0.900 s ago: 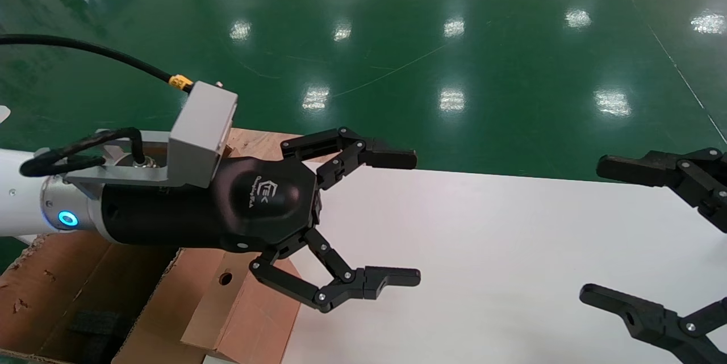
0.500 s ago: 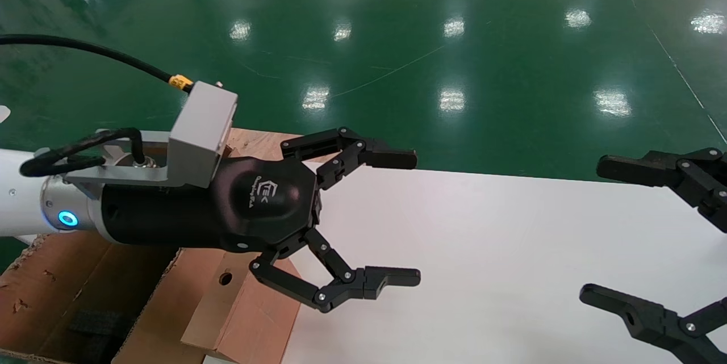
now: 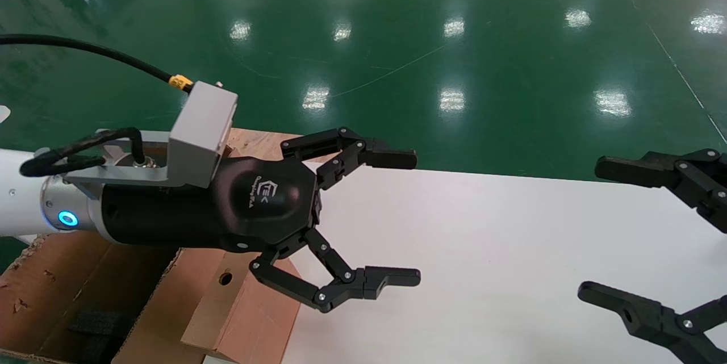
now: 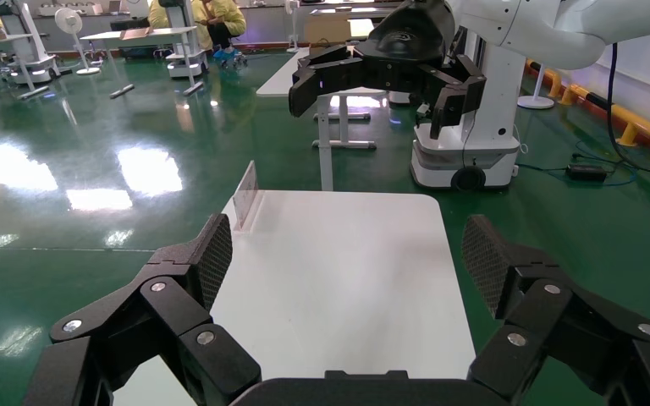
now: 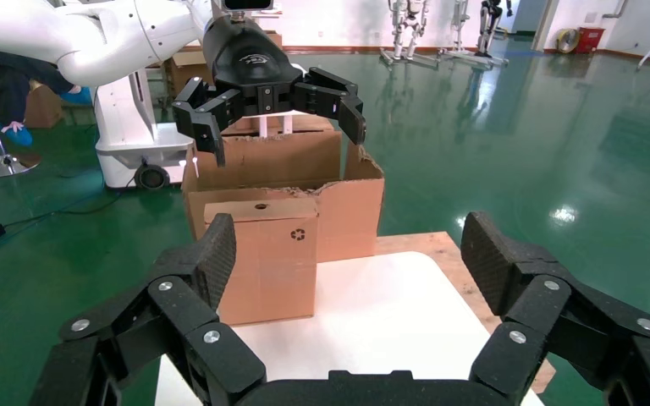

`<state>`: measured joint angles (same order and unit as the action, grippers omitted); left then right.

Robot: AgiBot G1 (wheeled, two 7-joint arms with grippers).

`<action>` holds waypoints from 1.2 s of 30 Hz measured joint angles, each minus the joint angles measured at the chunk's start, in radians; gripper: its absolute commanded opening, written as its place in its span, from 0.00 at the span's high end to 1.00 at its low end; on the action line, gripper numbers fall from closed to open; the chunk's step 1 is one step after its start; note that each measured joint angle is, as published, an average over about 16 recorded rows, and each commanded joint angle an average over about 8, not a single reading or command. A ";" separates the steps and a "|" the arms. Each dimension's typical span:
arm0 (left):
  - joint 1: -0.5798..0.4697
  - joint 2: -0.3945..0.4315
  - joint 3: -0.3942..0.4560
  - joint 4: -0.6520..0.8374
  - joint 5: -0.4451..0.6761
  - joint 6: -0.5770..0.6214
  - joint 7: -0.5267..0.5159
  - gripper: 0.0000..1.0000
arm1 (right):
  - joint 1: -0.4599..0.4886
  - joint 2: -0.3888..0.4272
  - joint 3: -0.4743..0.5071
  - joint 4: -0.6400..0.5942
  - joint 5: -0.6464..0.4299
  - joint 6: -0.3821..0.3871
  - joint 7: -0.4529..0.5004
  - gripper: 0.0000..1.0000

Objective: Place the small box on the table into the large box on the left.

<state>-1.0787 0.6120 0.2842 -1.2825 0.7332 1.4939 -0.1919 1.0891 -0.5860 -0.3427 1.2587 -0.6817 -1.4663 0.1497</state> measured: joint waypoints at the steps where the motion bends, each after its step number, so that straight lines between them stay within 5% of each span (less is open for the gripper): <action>1: 0.000 0.000 0.000 0.000 0.000 0.000 0.000 0.15 | 0.000 0.000 0.000 0.000 0.000 0.000 0.000 1.00; 8: 0.000 0.000 0.000 0.000 0.000 0.000 0.000 0.96 | 0.000 0.000 0.000 0.000 0.000 0.000 0.000 1.00; 15: 0.000 0.000 0.000 0.000 0.000 0.000 0.000 1.00 | 0.000 0.000 0.000 0.000 0.000 0.000 0.000 1.00; 23: 0.001 -0.001 0.000 0.000 0.000 -0.001 -0.001 0.03 | 0.000 0.000 0.000 0.000 0.000 0.000 0.000 1.00; 36: 0.000 -0.031 0.012 -0.027 0.071 -0.061 -0.032 0.00 | 0.000 0.000 0.000 0.000 0.000 0.000 0.000 1.00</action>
<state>-1.0787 0.5812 0.2962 -1.3094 0.8041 1.4327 -0.2238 1.0891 -0.5860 -0.3428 1.2586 -0.6817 -1.4663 0.1496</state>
